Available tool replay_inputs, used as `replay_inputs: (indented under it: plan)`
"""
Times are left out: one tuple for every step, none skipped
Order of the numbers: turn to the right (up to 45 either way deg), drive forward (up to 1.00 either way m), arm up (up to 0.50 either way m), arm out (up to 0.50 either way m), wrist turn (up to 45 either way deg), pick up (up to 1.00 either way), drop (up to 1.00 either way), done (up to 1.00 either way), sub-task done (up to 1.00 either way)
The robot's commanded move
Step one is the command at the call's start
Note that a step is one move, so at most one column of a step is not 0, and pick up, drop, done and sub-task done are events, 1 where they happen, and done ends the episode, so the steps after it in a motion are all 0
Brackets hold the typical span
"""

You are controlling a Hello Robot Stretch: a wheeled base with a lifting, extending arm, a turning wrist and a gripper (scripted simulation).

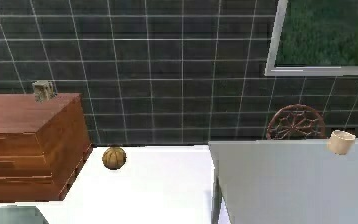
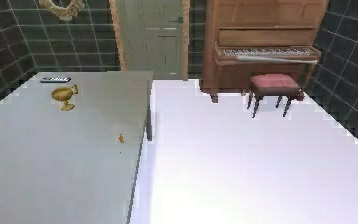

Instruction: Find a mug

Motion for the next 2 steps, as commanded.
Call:
replay_inputs:
  plan:
    - [0.0,1.00,0.00,0.00,0.0,0.00,0.00,0.00,0.00]
    - [0.0,0.45,0.00,0.00,0.0,0.00,0.00,0.00,0.00]
